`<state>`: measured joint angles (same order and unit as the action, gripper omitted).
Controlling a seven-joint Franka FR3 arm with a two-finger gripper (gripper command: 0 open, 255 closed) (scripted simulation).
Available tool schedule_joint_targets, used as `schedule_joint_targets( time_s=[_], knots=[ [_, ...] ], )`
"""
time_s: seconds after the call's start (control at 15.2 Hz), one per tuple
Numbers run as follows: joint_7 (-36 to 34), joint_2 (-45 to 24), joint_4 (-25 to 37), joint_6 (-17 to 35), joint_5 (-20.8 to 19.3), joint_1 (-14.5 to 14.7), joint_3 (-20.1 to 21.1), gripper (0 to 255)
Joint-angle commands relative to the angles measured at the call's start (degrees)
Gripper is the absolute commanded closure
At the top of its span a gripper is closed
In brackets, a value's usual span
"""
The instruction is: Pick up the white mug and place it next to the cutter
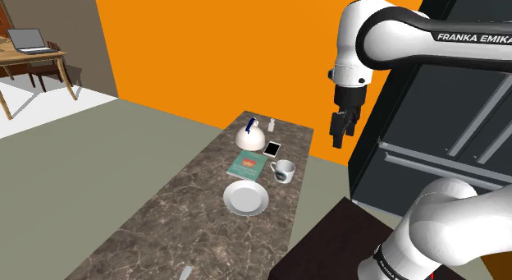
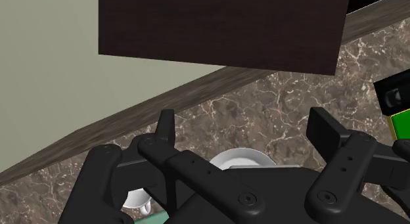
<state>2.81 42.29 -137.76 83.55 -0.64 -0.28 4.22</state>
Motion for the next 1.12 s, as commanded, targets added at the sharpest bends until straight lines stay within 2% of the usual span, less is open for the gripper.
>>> schedule_joint_targets(
  time_s=[0.0,0.53,1.06],
  knots=[
    [0.0,0.0,0.0,0.0,0.0,0.0,0.0,0],
    [2.66,-9.04,-5.54,16.64,-2.48,-2.96,-4.4,0],
    [5.47,-23.02,-5.75,32.82,-3.49,-5.52,-8.69,0]
  ],
)
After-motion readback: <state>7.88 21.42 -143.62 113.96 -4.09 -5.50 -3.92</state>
